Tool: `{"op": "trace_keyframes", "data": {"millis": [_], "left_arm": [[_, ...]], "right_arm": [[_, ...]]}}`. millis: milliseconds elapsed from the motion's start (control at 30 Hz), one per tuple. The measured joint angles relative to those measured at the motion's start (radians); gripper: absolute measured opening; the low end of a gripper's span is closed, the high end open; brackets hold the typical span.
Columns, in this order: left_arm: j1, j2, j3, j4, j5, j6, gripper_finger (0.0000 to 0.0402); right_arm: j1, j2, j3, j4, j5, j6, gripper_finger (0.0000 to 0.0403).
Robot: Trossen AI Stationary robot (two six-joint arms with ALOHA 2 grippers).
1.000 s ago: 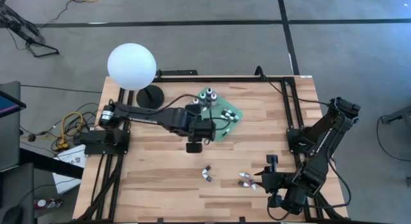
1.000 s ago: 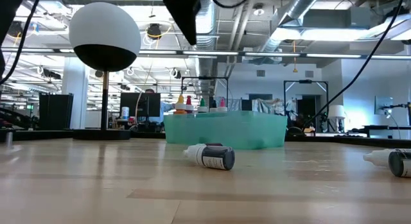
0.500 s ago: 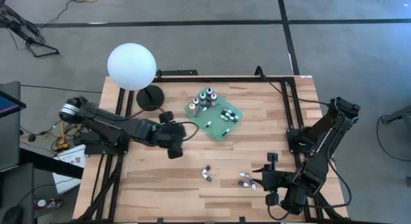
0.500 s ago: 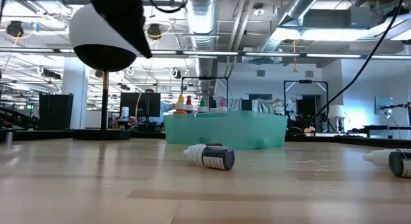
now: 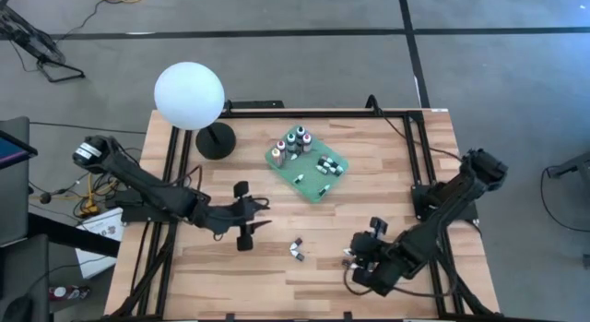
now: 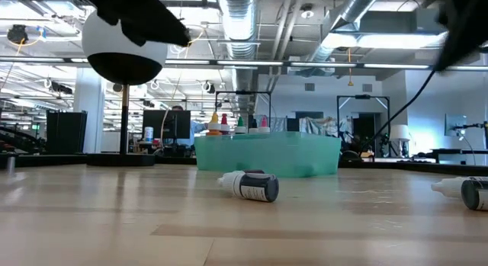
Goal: Pick & Place food coloring
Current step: Put the small purple food coloring bottle into the green bin
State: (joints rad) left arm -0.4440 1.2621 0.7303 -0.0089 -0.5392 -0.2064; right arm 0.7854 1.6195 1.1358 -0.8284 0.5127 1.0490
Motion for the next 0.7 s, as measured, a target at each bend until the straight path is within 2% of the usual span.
{"op": "trace_keyframes", "data": {"millis": [133, 200, 467, 700], "left_arm": [[-0.023, -0.005, 0.0, 0.034, -0.025, 0.063, 0.0167], [-0.031, -0.01, 0.0, 0.034, -0.027, 0.068, 0.0167], [-0.033, -0.009, 0.0, 0.027, -0.015, 0.062, 0.0167], [-0.05, -0.009, 0.0, 0.027, -0.007, 0.032, 0.0167]], "right_arm": [[-0.021, 0.051, 0.0, 0.002, -0.201, 0.13, 0.0121], [-0.027, 0.069, 0.0, 0.006, -0.258, 0.178, 0.0121], [-0.028, 0.071, 0.0, -0.007, -0.251, 0.353, 0.012], [-0.027, 0.109, 0.001, -0.017, -0.29, 0.4, 0.012]]}}
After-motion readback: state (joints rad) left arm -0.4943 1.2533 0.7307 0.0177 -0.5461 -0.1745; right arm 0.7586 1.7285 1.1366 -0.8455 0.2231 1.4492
